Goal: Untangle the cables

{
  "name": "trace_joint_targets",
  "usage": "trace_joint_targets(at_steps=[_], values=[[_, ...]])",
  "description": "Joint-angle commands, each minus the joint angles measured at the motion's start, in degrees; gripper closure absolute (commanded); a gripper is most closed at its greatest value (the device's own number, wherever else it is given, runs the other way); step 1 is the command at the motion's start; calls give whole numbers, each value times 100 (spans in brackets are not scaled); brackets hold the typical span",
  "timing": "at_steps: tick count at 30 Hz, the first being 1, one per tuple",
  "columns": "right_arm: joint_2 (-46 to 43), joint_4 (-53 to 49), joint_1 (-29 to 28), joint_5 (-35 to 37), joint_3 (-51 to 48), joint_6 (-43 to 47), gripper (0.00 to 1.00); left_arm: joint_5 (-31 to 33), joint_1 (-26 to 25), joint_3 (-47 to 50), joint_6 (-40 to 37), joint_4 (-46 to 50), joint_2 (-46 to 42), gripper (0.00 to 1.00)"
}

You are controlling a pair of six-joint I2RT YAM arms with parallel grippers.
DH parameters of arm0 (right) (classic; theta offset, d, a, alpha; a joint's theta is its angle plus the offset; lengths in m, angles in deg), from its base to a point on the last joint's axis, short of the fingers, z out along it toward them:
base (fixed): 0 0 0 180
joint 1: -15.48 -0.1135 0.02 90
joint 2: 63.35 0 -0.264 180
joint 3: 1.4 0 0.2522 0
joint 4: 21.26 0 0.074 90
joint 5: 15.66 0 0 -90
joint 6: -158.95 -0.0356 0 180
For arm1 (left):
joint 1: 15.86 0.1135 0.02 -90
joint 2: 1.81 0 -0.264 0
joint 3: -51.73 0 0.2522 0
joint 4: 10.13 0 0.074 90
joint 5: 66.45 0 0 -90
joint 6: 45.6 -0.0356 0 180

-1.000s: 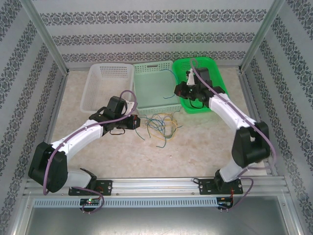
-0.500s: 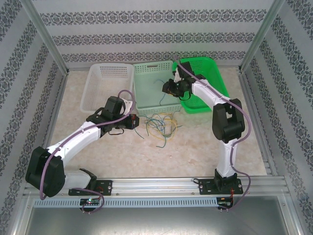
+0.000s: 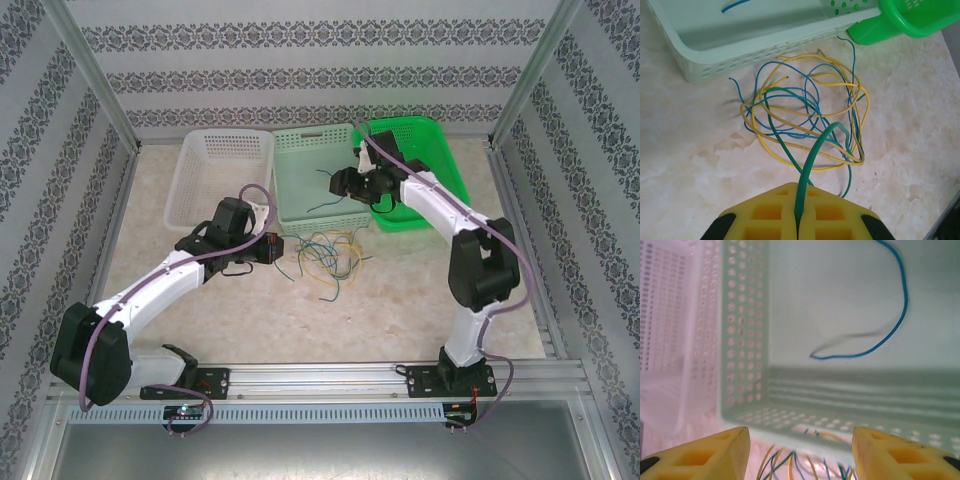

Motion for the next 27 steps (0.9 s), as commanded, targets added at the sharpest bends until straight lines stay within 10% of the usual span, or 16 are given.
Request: trace_joint_targets(at_steps=[1, 27], values=[[-681, 159, -259, 416, -601, 399, 42, 158, 58, 111, 179, -470, -238, 100], [-1716, 1322, -1501, -94, -3261, 1013, 35, 97, 58, 86, 595, -878, -133, 98]])
